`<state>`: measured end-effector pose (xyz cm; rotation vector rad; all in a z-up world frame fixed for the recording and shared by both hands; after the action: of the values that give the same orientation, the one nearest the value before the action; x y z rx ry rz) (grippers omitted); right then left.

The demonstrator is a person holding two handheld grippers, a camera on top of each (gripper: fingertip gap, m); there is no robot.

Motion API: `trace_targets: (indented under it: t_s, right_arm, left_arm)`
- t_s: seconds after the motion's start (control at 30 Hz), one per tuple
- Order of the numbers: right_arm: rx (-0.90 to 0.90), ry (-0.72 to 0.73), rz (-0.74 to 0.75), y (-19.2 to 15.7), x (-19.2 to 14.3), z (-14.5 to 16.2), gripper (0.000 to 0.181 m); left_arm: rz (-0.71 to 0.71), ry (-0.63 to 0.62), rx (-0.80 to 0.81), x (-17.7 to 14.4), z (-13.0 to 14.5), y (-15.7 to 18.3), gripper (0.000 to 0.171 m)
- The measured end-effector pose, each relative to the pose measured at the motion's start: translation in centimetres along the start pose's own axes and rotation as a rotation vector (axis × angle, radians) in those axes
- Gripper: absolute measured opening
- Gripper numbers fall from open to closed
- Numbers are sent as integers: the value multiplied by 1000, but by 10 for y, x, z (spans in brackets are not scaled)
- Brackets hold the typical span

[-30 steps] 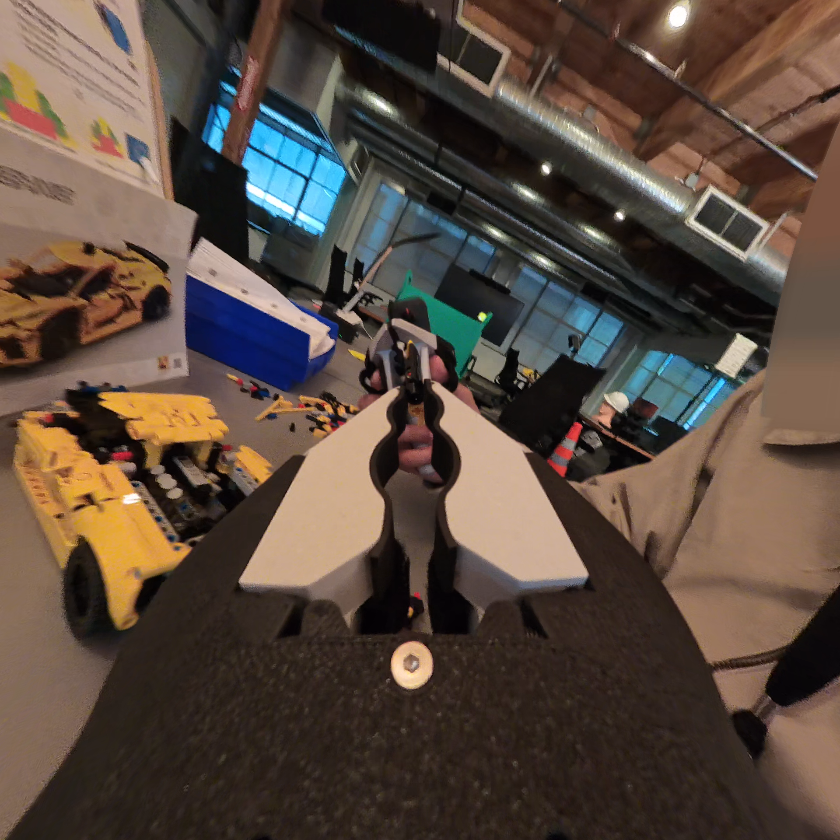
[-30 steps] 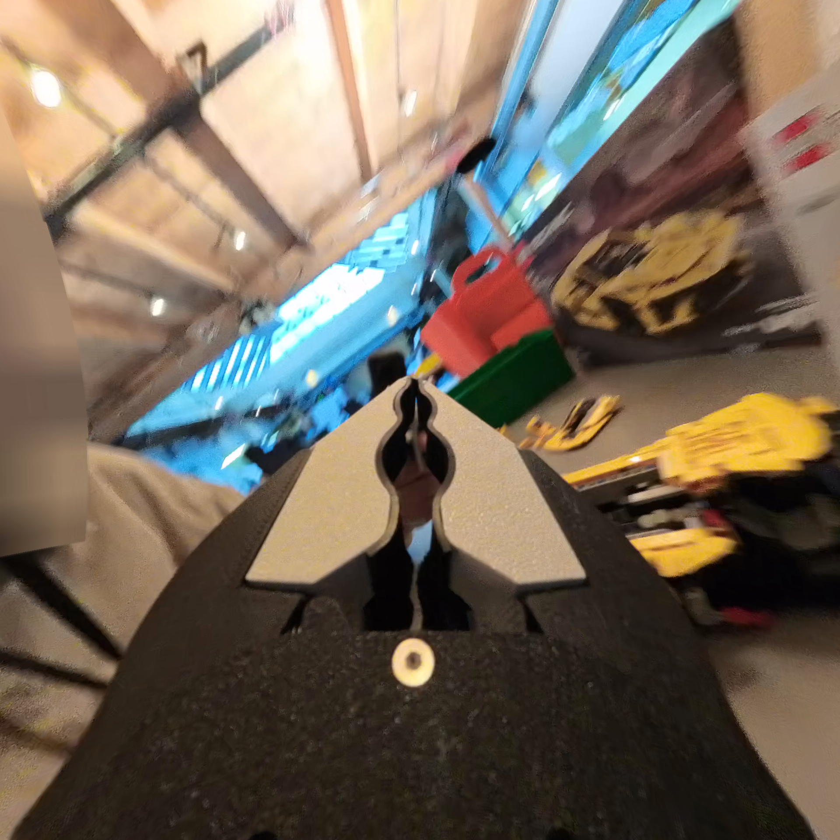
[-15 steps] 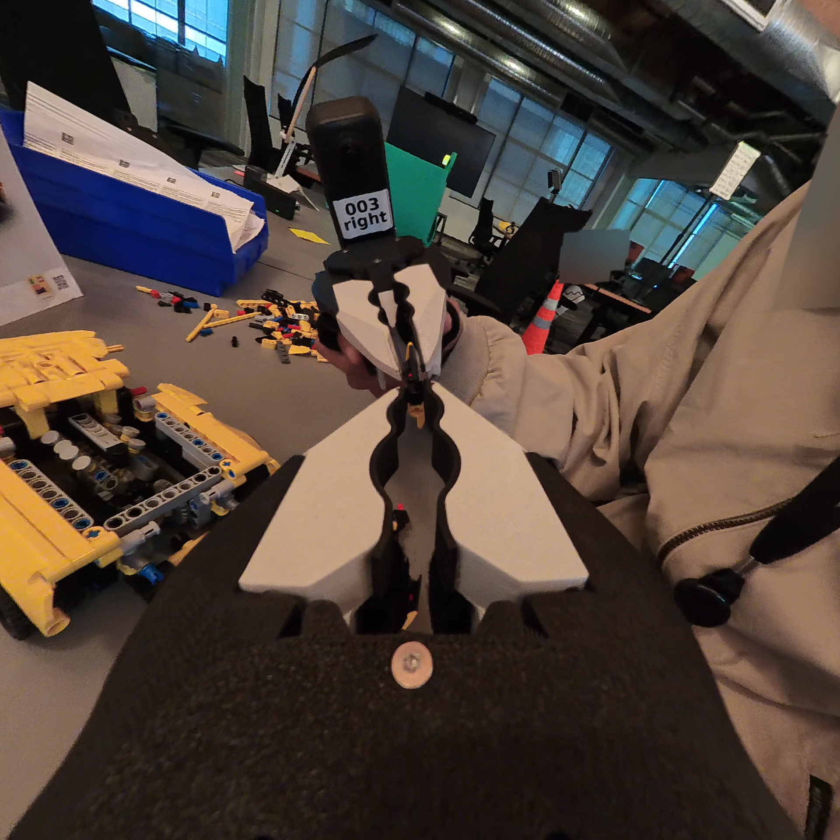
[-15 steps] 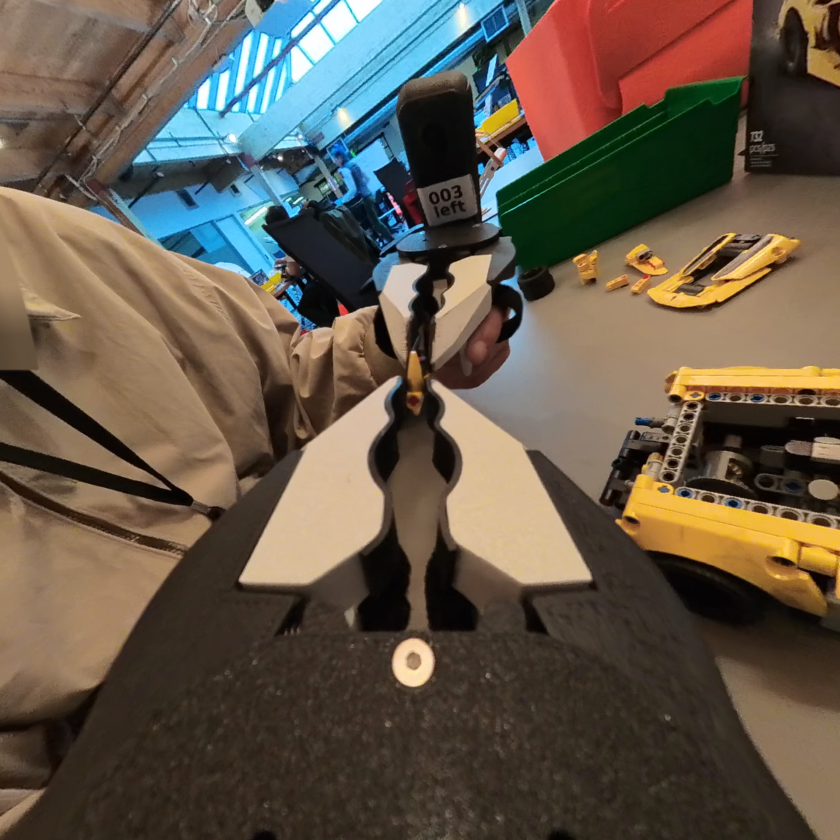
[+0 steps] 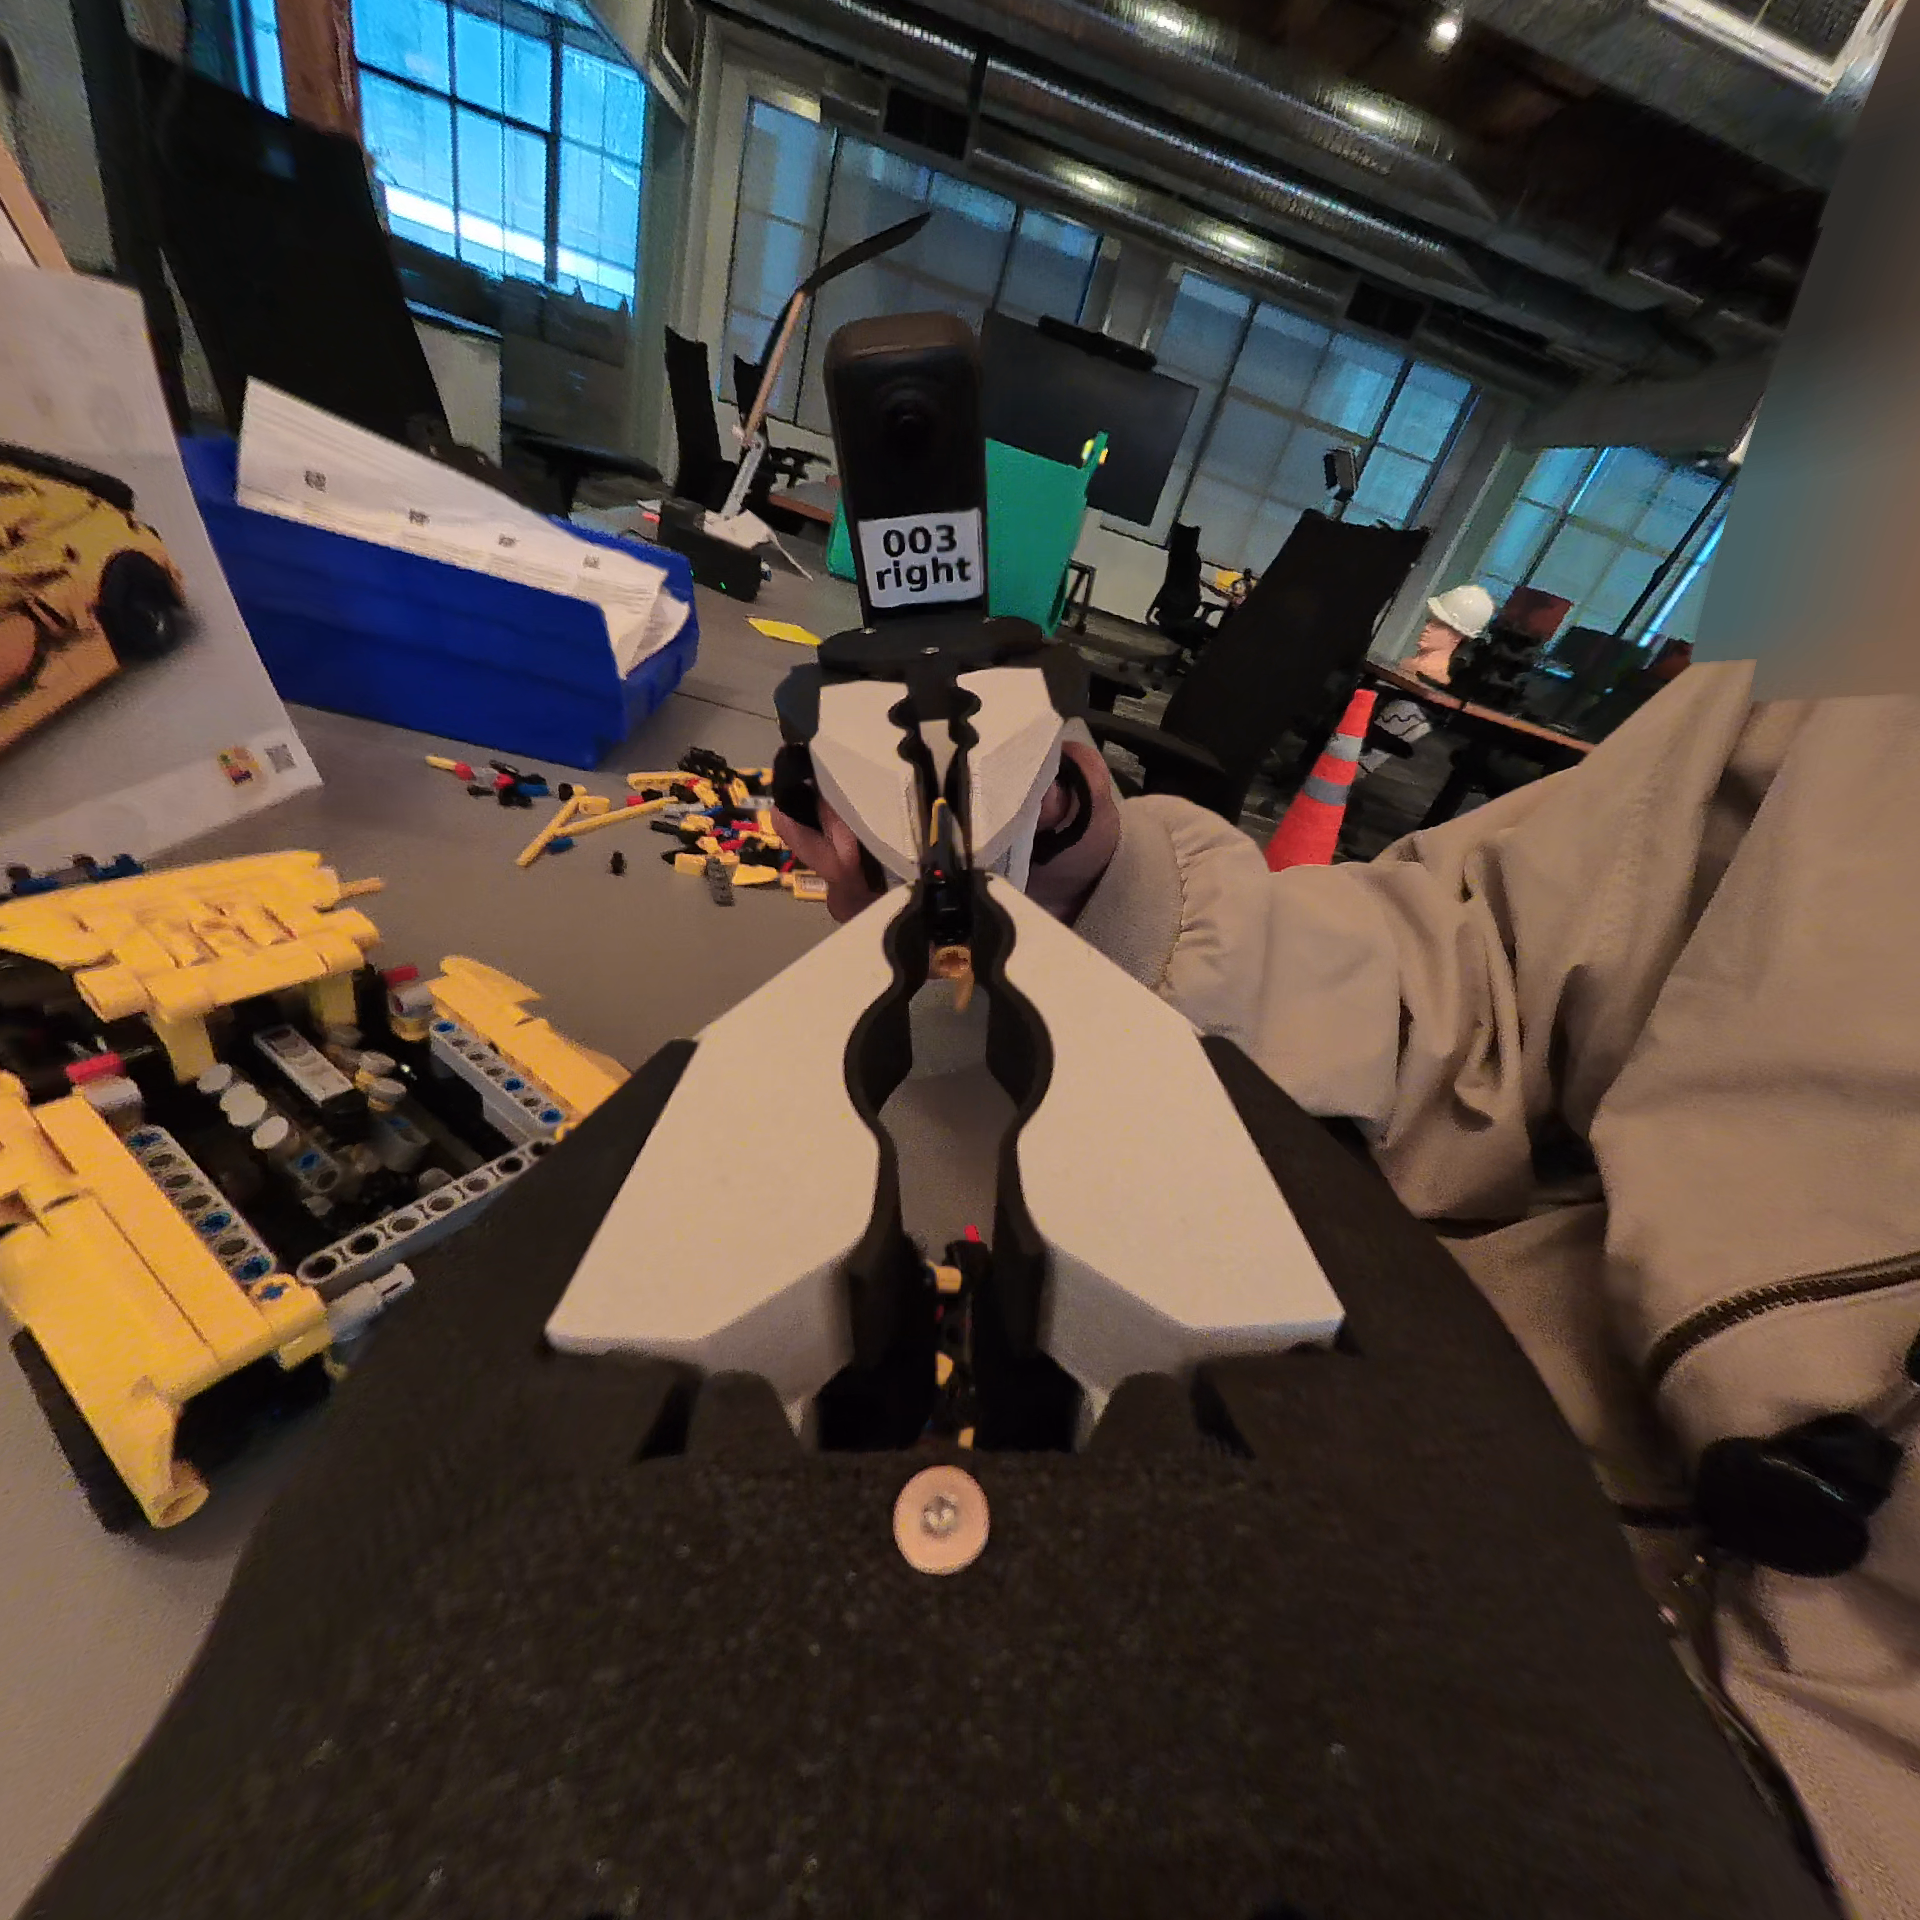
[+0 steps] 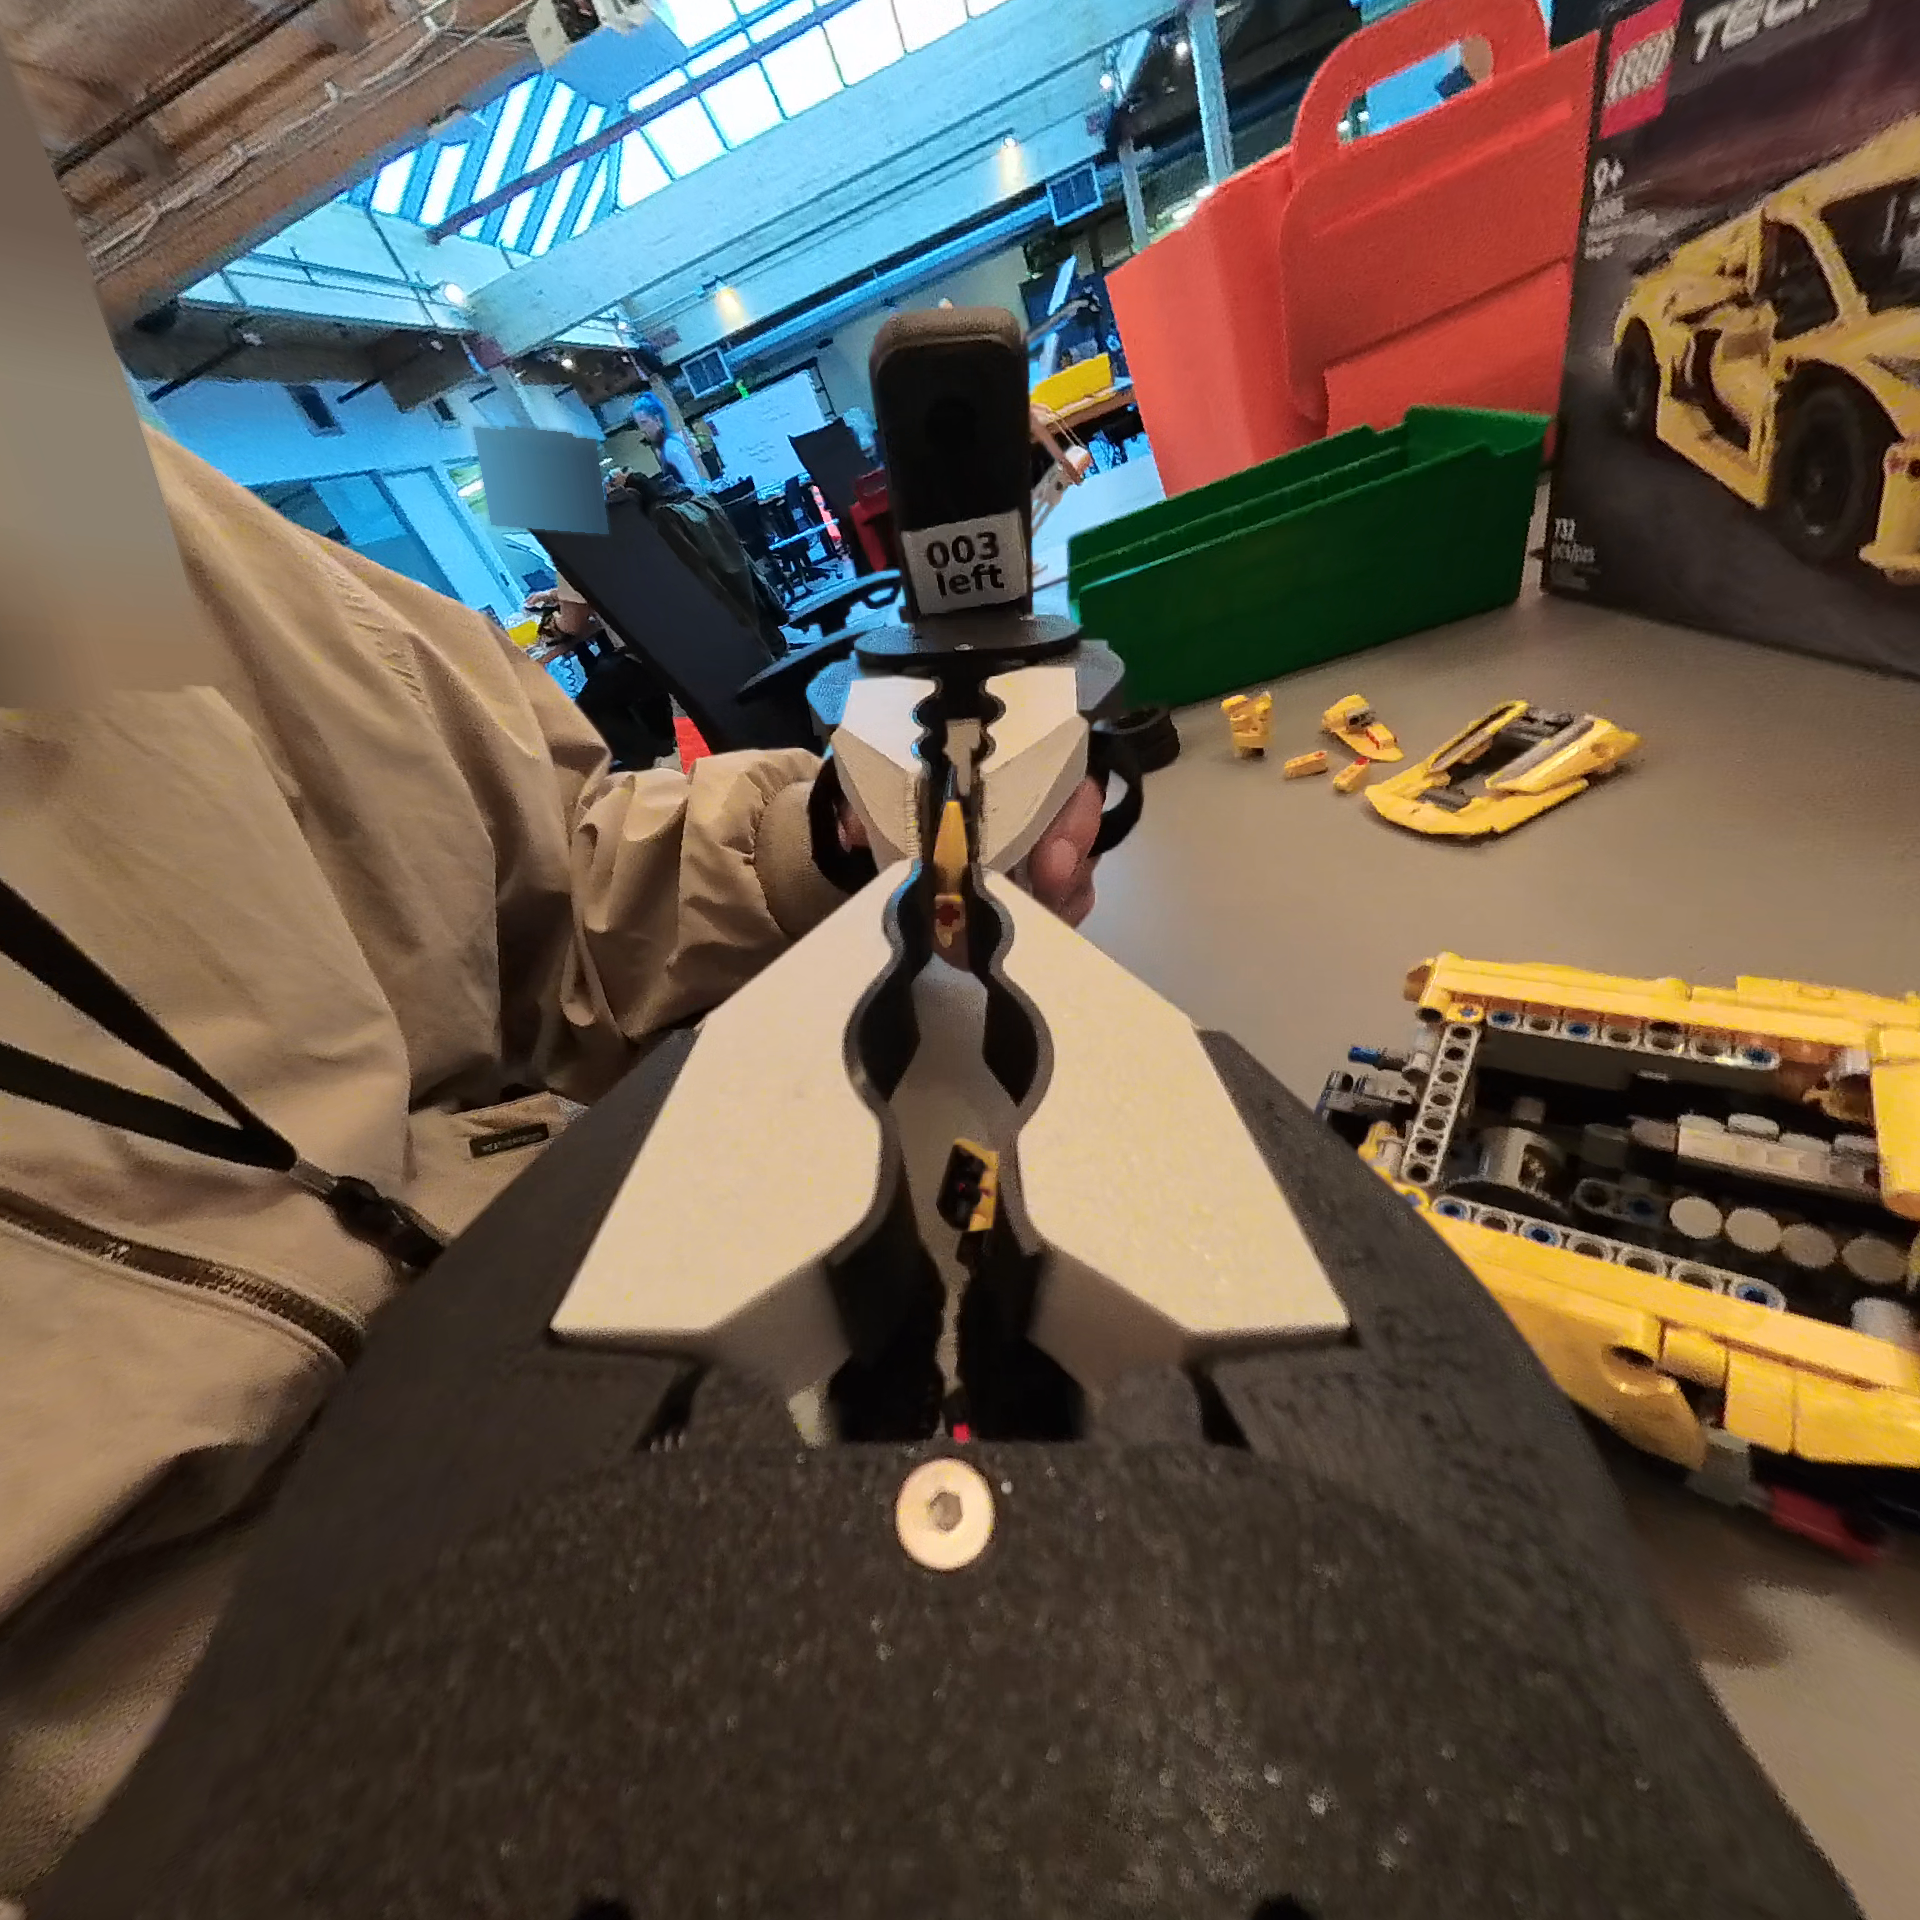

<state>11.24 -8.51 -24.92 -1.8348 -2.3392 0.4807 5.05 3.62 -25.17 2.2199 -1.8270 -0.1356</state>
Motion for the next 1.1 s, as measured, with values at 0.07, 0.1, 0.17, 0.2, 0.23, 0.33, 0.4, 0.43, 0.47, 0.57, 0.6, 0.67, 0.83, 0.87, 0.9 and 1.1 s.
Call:
trace_targets:
  t_s: [0.07,0.1,0.17,0.2,0.23,0.33,0.4,0.43,0.47,0.57,0.6,0.67,0.83,0.87,0.9,1.1]
  right_arm:
    - [-13,-8,-18,2,-1,1,3]
    - [-10,1,-19,4,-4,2,4]
    - [77,230,12,22,-49,-19,2]
    - [74,284,58,30,-73,-26,1]
    - [66,302,98,34,-90,-28,2]
    - [83,203,256,46,-111,-22,3]
    - [91,-4,559,66,-131,-6,4]
    - [104,-113,757,79,-148,6,5]
    - [148,-206,890,89,-165,20,5]
    - [238,-280,1062,95,-195,38,6]
    - [240,-299,1103,95,-203,41,6]
    - [282,-357,1178,97,-221,51,7]
    - [339,-238,1213,95,-245,49,13]
    - [339,-192,1211,94,-246,44,13]
    - [332,-121,1177,92,-243,37,13]
    - [260,187,184,31,-80,-19,28]
  left_arm:
    - [-9,-21,25,0,0,1,5]
    - [-7,-26,32,-4,0,1,6]
    - [-28,118,39,-39,-21,0,5]
    - [-57,211,41,-61,-33,-2,5]
    - [-69,264,34,-75,-39,-2,5]
    - [-16,232,-45,-64,-29,-5,6]
    - [-1,227,-100,-50,-21,-9,6]
    - [9,238,-135,-46,-18,-11,6]
    - [7,263,-170,-45,-18,-13,6]
    - [30,389,-269,-51,-20,-21,6]
    - [41,420,-290,-53,-20,-22,6]
    - [47,441,-314,-54,-19,-23,6]
    - [56,402,-288,-47,-19,-18,6]
    - [58,402,-285,-46,-19,-18,6]
    - [65,402,-286,-45,-19,-17,6]
    - [113,374,-238,-42,-20,-10,6]
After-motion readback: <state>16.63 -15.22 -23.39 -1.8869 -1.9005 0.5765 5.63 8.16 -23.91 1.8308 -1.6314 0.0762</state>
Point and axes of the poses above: each gripper's, where its closed fingertips meet, x out along the fingers, z out of its underside, y = z × x across the jaws, the point moved 7 cm from there along -x, back along the fingers, and after that the axes turned 13 degrees about z, right-handed, at the moved point
